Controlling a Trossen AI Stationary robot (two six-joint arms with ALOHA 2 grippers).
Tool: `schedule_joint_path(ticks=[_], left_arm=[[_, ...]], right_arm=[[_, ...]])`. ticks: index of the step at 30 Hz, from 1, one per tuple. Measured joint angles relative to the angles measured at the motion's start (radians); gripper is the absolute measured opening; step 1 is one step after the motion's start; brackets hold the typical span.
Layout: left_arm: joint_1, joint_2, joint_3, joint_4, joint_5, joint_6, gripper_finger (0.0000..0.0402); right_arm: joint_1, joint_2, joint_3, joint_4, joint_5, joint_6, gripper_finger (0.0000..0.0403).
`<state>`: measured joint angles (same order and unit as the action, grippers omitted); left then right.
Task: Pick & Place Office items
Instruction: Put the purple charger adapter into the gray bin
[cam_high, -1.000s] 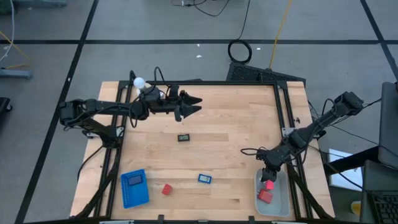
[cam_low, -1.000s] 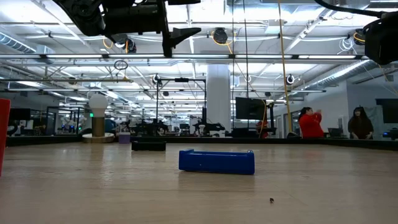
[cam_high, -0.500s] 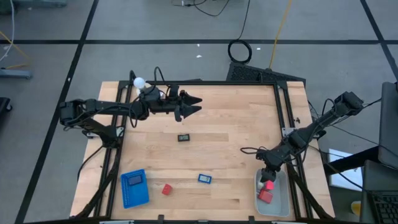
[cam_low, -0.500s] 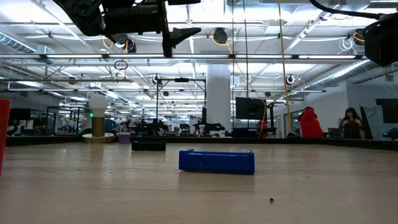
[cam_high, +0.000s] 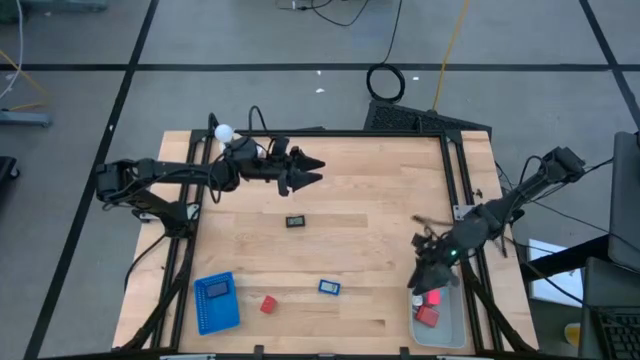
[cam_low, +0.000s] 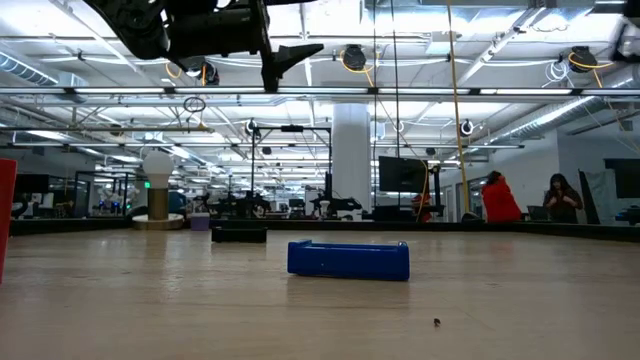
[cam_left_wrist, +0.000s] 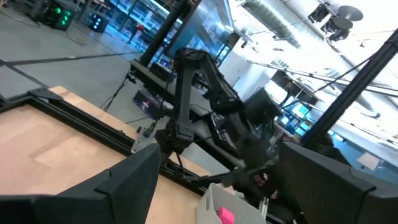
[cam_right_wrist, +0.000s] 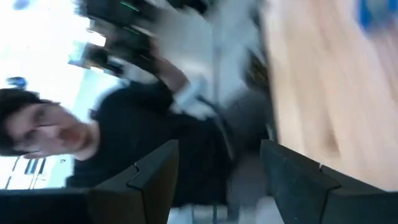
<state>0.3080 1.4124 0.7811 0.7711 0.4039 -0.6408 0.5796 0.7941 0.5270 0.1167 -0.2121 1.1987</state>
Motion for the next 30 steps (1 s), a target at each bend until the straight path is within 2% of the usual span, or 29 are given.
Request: schedule_joint_path(ticks=[5,11,14,16,18,21,25,30], left_arm=[[0.039,0.000,0.000,-0.014,0.051,-0.024,0.0333],[0.080,-0.033,0.000,-0.029,0.134,-0.042,0.0333],[0.090,-0.090,0.001,-0.149,0.160,0.014,0.0333],[0.092,-0.142,0.001,-0.269,0.143,0.068,0.0333],[0.096,-0.208,0.001,-0.422,0.079,0.121,0.0333],[0.098,-0.316,0.001,-0.639,-0.085,0.180,0.0333],[0.096,-0.467,0.001,-0.918,-0.340,0.198,0.0333],[0.097,-0.602,0.001,-1.162,-0.551,0.187,0.0333]], right_arm=[[-0.036,-0.063,0.000,0.153,0.103,-0.217,0.0217],[-0.123,-0.072,0.000,0.158,0.167,-0.475,0.0213],[-0.185,-0.037,0.000,0.156,0.161,-0.591,0.0213],[-0.228,-0.013,0.000,0.161,0.160,-0.664,0.0213],[-0.268,0.007,0.000,0.170,0.159,-0.745,0.0214],[-0.331,0.029,0.000,0.175,0.166,-0.859,0.0217],[-0.415,0.060,0.000,0.202,0.259,-0.932,0.0219],[-0.507,0.108,0.000,0.248,0.333,-1.042,0.0219]])
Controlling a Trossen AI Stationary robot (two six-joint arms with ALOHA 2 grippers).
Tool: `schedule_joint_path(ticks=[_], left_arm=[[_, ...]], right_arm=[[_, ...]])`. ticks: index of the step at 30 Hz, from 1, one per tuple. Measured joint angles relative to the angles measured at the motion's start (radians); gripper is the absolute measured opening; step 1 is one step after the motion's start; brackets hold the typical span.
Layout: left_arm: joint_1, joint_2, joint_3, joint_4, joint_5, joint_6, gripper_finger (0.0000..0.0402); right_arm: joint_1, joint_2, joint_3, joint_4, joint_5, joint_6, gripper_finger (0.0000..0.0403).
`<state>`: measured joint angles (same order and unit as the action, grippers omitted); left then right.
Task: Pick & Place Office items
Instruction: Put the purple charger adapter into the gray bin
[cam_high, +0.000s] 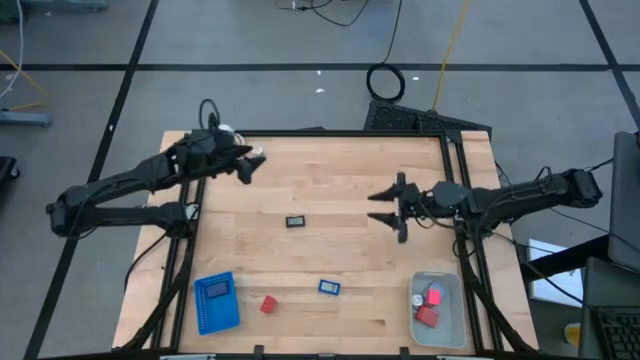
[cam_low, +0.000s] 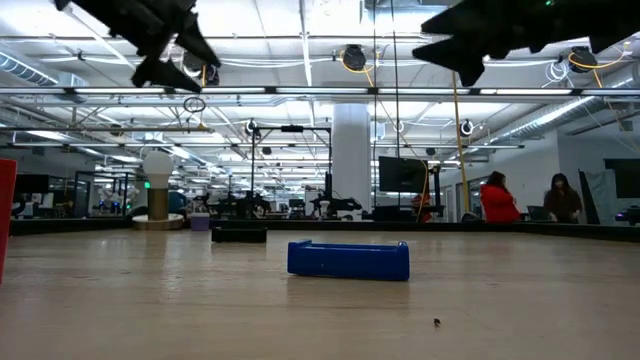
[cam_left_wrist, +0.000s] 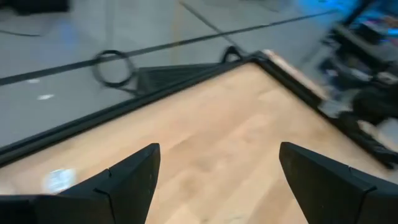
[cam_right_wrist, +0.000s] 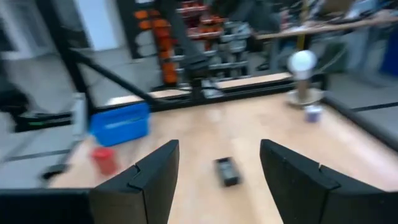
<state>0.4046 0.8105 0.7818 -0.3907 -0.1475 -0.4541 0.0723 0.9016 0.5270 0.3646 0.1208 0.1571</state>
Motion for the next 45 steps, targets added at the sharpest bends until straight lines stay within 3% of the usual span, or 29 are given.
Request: schedule_joint_path(ticks=[8,15,30,40,45], left_arm=[[0.000,-0.030,0.000,-0.256,-0.176,-0.013,0.0333],[0.004,0.029,0.000,-0.317,-0.343,-0.018,0.0333],[0.172,0.261,-0.001,-0.298,-0.306,0.008,0.0333],[0.186,0.387,-0.001,-0.136,-0.332,0.085,0.0333],[0.239,0.429,-0.001,-0.074,-0.243,0.125,0.0333]], right_arm=[[-0.092,0.068,0.000,0.072,0.010,-0.092,0.0219],[-0.130,0.078,0.000,0.073,0.010,-0.128,0.0219],[-0.163,0.079,0.000,0.123,0.010,-0.200,0.0219],[-0.163,0.079,0.001,0.141,0.010,-0.196,0.0219],[-0.163,0.079,0.001,0.140,0.010,-0.173,0.0219]])
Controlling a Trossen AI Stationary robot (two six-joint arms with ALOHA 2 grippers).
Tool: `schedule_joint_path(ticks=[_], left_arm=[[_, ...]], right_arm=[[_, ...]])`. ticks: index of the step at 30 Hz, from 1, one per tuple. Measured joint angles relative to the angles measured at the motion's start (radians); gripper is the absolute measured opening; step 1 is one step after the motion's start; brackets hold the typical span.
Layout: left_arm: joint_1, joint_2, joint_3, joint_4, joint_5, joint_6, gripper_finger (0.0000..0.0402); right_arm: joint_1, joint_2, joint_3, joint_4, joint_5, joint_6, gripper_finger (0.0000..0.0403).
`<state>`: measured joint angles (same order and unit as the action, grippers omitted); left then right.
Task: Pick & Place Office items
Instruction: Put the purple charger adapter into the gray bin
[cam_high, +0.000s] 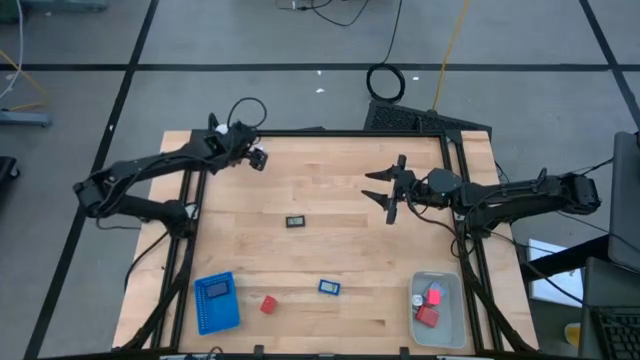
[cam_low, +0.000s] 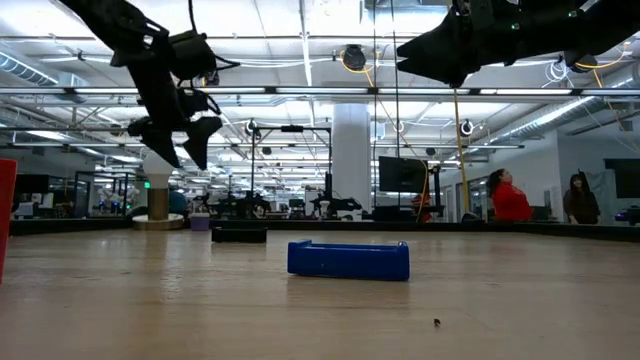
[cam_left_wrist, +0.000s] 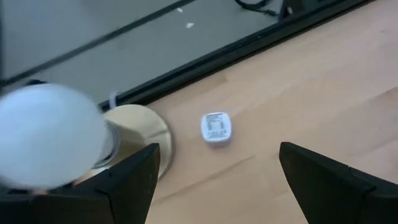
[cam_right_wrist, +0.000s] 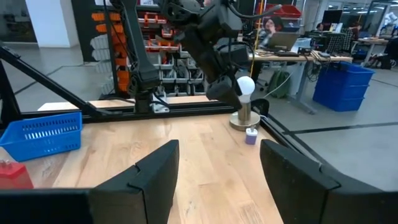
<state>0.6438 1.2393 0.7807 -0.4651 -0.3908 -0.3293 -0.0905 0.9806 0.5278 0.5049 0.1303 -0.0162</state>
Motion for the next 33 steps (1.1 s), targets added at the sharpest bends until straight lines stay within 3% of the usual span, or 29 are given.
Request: schedule_joint_path(ticks=[3,14,33], left_arm=[[0.051,0.026,0.000,0.002,0.080,0.013,0.0333],[0.165,0.112,0.000,0.080,0.182,0.047,0.0333],[0.182,0.259,-0.001,0.193,0.207,0.019,0.0333]], right_arm=[[0.000,0.000,0.000,0.000,0.000,0.003,0.0219],[0.000,0.000,0.000,0.000,0.000,0.004,0.0219],[0.001,0.000,0.000,-0.001,0.000,0.031,0.0219]])
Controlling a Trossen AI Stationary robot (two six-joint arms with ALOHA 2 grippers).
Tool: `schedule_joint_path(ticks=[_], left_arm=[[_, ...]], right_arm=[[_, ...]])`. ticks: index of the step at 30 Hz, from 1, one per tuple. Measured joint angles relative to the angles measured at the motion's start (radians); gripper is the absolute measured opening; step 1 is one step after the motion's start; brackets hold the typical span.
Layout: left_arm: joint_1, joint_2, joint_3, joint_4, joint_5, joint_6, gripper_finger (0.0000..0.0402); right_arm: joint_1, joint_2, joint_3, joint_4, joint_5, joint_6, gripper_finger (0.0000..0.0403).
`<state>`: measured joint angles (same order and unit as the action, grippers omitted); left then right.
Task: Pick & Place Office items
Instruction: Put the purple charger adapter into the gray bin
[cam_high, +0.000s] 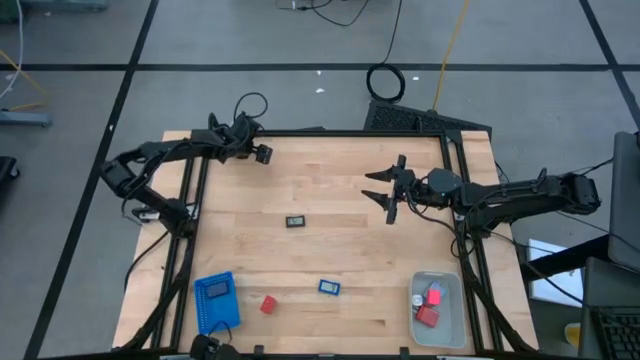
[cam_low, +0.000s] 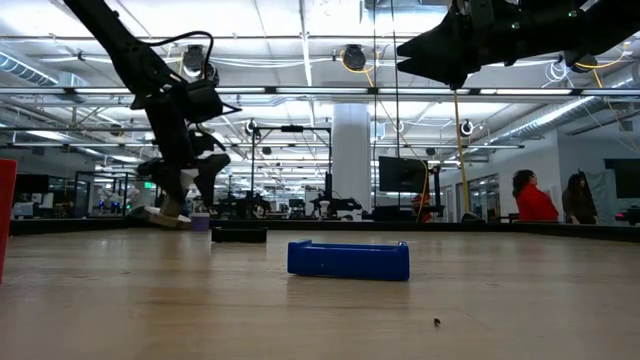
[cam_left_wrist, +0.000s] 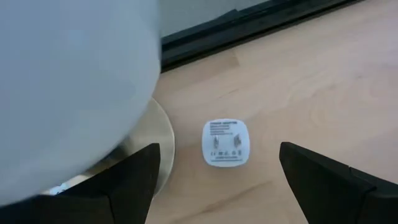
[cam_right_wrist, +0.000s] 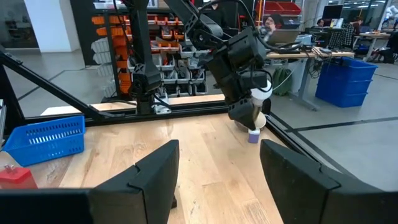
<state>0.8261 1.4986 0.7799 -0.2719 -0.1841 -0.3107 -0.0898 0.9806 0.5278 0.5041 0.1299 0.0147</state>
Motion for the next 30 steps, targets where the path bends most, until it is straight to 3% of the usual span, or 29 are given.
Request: schedule_joint_path(ticks=[14,20,30], left_arm=[[-0.037,-0.052,0.000,-0.058,-0.012,-0.033,0.0333],[-0.067,-0.144,0.000,-0.233,-0.141,-0.078,0.0333],[-0.165,-0.335,0.001,-0.280,-0.158,-0.147,0.0333]], right_arm=[[0.000,0.000,0.000,-0.001,0.000,0.000,0.0219],[0.000,0.000,0.000,-0.010,0.000,0.000,0.0219],[0.000,0.000,0.000,-0.009,0.000,0.024,0.0219]])
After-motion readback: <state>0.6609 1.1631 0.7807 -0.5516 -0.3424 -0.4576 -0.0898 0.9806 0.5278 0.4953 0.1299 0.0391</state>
